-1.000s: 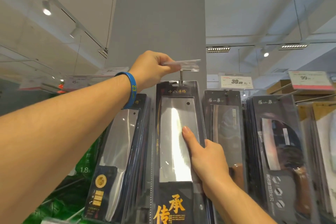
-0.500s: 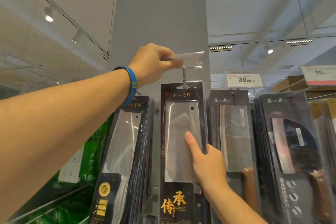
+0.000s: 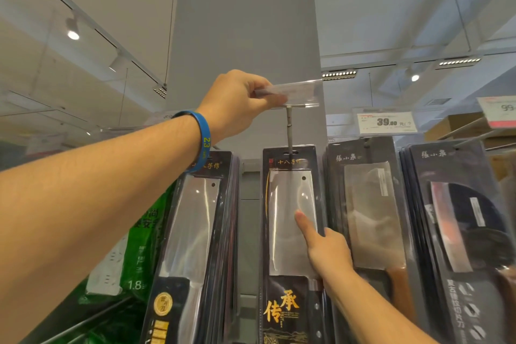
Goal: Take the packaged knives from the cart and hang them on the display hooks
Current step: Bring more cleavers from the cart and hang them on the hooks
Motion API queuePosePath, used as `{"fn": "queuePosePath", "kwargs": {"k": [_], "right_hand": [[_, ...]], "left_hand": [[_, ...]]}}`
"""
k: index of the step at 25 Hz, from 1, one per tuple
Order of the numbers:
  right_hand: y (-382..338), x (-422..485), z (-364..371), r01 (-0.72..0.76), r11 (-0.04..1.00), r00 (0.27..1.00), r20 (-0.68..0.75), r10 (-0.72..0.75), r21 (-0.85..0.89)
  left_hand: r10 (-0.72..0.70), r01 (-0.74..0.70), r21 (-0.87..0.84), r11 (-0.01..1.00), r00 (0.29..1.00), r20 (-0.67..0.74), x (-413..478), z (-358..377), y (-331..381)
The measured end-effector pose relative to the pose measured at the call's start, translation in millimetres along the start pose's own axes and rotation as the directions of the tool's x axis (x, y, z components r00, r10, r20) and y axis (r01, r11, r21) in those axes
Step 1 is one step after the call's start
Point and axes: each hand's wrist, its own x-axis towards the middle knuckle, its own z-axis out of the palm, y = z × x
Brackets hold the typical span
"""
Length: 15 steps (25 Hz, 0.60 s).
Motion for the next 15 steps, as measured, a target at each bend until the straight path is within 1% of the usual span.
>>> {"fn": "queuePosePath", "kwargs": {"k": [6,11,13,15], "right_hand": [[1,1,0,-0.031,0.999,0.999,0.025,0.032,-0.025],[6,-6,-10,-0.044,0.998,0.998,0.051,0.046,-0.047],[10,-15,-14,-0.055,0.996,0.997,0.05,0.059,-0.072],[15,-27,-19,-0.024,0.992,0.999,0.019,0.026,-0.122]], "left_hand": [[-0.022,0.022,0.013,1.0,1.0,-0.007,-3,-1,1],[-0.064,0.063,0.036,0.997,0.998,0.028,-13,-3,9],[-0.06,0.056,0.102,0.993,0.997,0.04,-21,-3,12],[-0.045,0.026,0.241,0.97,0.996,0.073,-31,-3,19]]}}
